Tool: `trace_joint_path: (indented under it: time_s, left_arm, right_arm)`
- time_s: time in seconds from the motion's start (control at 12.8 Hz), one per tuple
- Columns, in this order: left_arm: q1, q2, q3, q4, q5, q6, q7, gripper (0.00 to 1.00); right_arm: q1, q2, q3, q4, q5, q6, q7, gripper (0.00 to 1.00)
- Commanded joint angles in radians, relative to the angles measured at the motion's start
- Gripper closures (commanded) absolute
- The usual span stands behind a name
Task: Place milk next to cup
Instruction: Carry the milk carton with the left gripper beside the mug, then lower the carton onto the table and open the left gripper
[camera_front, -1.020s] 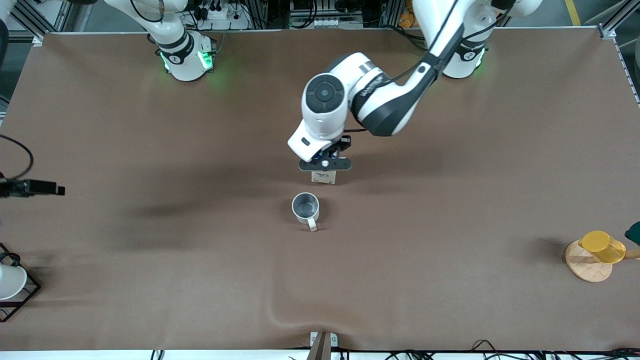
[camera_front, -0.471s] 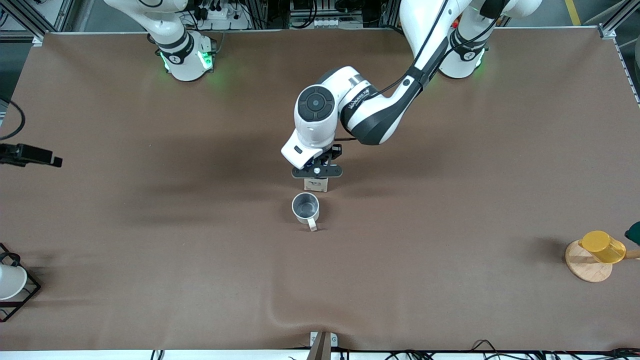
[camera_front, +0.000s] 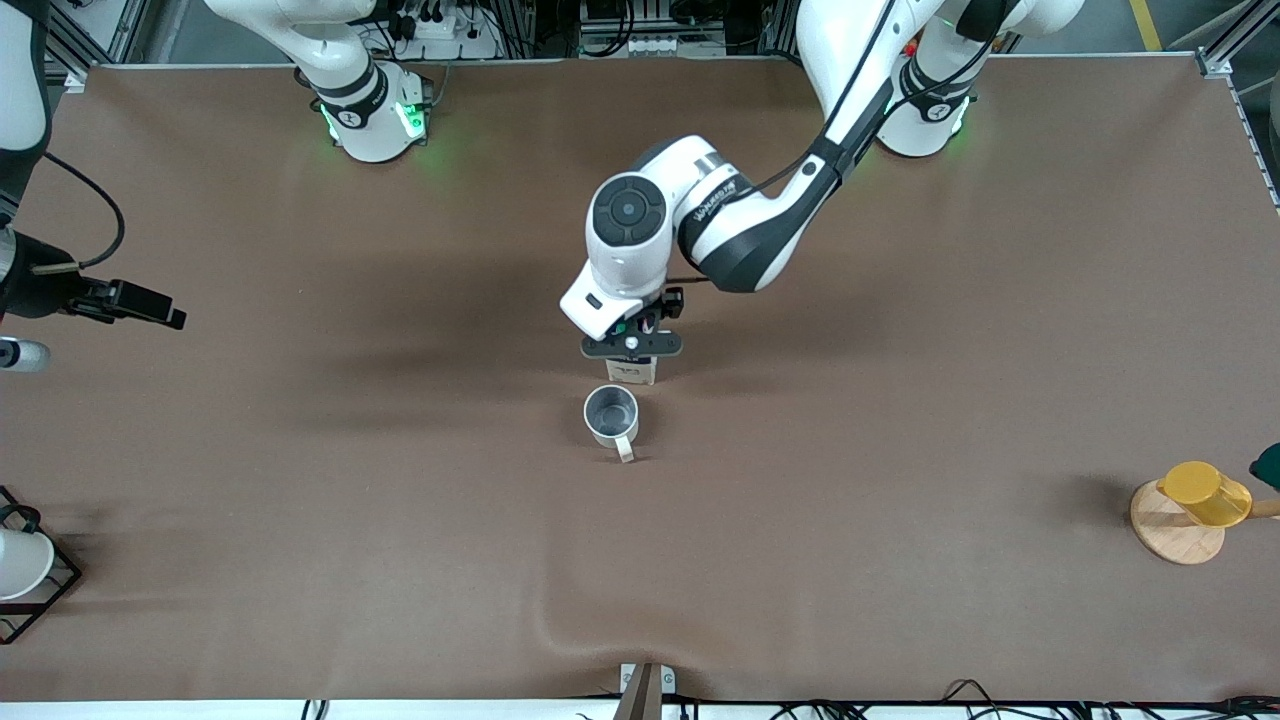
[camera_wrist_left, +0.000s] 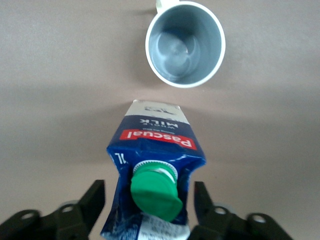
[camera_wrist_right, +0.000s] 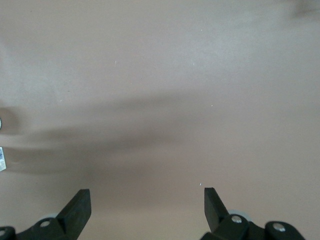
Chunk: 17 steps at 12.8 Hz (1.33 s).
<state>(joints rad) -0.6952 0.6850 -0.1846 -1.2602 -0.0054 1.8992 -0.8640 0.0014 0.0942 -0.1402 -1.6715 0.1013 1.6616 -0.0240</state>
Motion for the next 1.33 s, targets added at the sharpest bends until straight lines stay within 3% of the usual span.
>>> trace_joint_path:
  time_s: [0.0, 0.16, 0.31, 0.63, 1.02, 1.25]
  left_arm:
    - [-0.004, -0.140, 0.007, 0.002, -0.052, -0.089, -0.027, 0.00]
    - [0.005, -0.220, 0.019, 0.002, -0.079, -0.164, -0.029, 0.00]
    - [0.038, -0.307, 0.031, 0.001, -0.068, -0.238, -0.032, 0.00]
    - [0.215, -0.418, 0.065, -0.015, -0.042, -0.357, -0.010, 0.00]
    - [0.422, -0.469, 0.060, -0.019, -0.027, -0.419, 0.111, 0.00]
    - [0.494, -0.496, 0.063, -0.021, -0.024, -0.462, 0.202, 0.00]
  right_arm:
    - [0.026, 0.037, 0.002, 0.123, -0.066, -0.052, 0.016, 0.00]
    - [0.026, 0.084, 0.002, 0.220, -0.066, -0.127, 0.050, 0.00]
    - [0.016, 0.093, 0.002, 0.236, -0.052, -0.138, 0.079, 0.00]
    - [0.026, 0.070, 0.004, 0.331, -0.061, -0.236, -0.135, 0.00]
    - [0.020, -0.046, 0.004, 0.149, -0.061, -0.123, -0.157, 0.00]
    - [0.028, -0.060, 0.004, 0.136, -0.061, -0.106, -0.157, 0.00]
